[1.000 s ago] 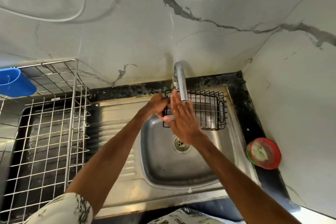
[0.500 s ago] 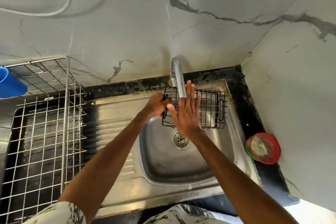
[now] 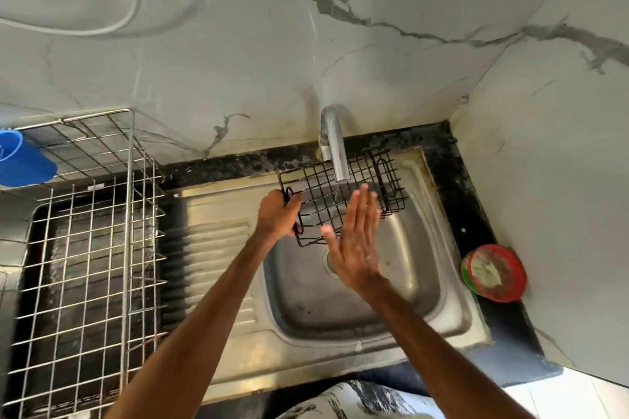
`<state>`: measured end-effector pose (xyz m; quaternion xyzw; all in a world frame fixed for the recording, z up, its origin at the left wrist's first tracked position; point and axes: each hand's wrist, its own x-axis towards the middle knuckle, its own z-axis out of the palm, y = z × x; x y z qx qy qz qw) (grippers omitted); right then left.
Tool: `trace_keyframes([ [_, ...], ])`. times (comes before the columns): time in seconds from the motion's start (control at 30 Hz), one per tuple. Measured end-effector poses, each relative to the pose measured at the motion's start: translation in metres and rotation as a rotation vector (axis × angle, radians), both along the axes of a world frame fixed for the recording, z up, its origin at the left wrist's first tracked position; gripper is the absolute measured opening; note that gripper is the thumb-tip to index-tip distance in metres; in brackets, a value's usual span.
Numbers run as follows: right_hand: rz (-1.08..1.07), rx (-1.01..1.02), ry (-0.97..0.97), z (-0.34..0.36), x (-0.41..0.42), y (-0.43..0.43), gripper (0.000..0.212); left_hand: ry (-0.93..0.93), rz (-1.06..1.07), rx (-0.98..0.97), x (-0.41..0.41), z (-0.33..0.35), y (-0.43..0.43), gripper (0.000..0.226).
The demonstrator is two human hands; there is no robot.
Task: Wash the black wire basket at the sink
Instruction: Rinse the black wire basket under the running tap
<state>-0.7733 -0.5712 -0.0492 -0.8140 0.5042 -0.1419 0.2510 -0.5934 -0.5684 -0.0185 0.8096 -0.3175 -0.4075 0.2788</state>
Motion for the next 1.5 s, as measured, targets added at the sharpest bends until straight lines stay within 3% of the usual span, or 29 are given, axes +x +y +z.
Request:
trace_keyframes([
  [0.13, 0.39, -0.113, 0.025, 0.007, 0.003, 0.038, 0.086, 0.012, 0.055, 0.014, 0.004, 0.006, 0.008, 0.054],
  [0.33, 0.063, 0.004, -0.015, -0.009, -0.041, -0.006, 0.084, 0.032, 0.13, -0.005, -0.008, 0.017, 0.027, 0.05],
  [0.43, 0.027, 0.033, 0.003, 0.004, -0.023, -0.009, 0.09, 0.077, 0.195, 0.01, -0.009, 0.021, 0.038, 0.042],
  [0.6, 0.483, -0.103, 0.057, 0.037, -0.005, 0.001, 0.081, 0.149, 0.254, 0.069, -0.003, 0.031, 0.049, 0.044],
  [0.7, 0.588, -0.019, 0.082, 0.04, 0.003, -0.022, 0.076, 0.201, 0.247, 0.125, -0.007, 0.034, 0.056, 0.04],
  [0.87, 0.225, 0.264, 0.181, 0.019, -0.004, -0.073, 0.1, 0.208, 0.199, 0.147, -0.017, 0.029, 0.062, 0.042],
  [1.07, 0.593, 0.06, 0.095, 0.04, 0.018, -0.022, 0.076, 0.248, 0.27, 0.142, -0.017, 0.022, 0.055, 0.043],
  [1.13, 0.436, 0.042, 0.143, 0.027, 0.012, -0.049, 0.072, 0.254, 0.284, 0.135, -0.015, 0.022, 0.057, 0.041],
  [1.27, 0.152, 0.271, 0.227, 0.016, -0.002, -0.091, 0.088, 0.252, 0.269, 0.132, -0.012, 0.026, 0.059, 0.037],
  [1.33, 0.259, 0.19, 0.244, 0.023, 0.009, -0.071, 0.099, 0.26, 0.268, 0.143, -0.01, 0.025, 0.058, 0.036],
  [1.43, 0.609, 0.083, 0.182, 0.042, 0.019, -0.024, 0.085, 0.275, 0.254, 0.156, -0.007, 0.025, 0.06, 0.037],
  [1.5, 0.673, 0.029, 0.163, 0.042, 0.01, -0.027, 0.078, 0.294, 0.249, 0.166, -0.006, 0.025, 0.064, 0.035],
])
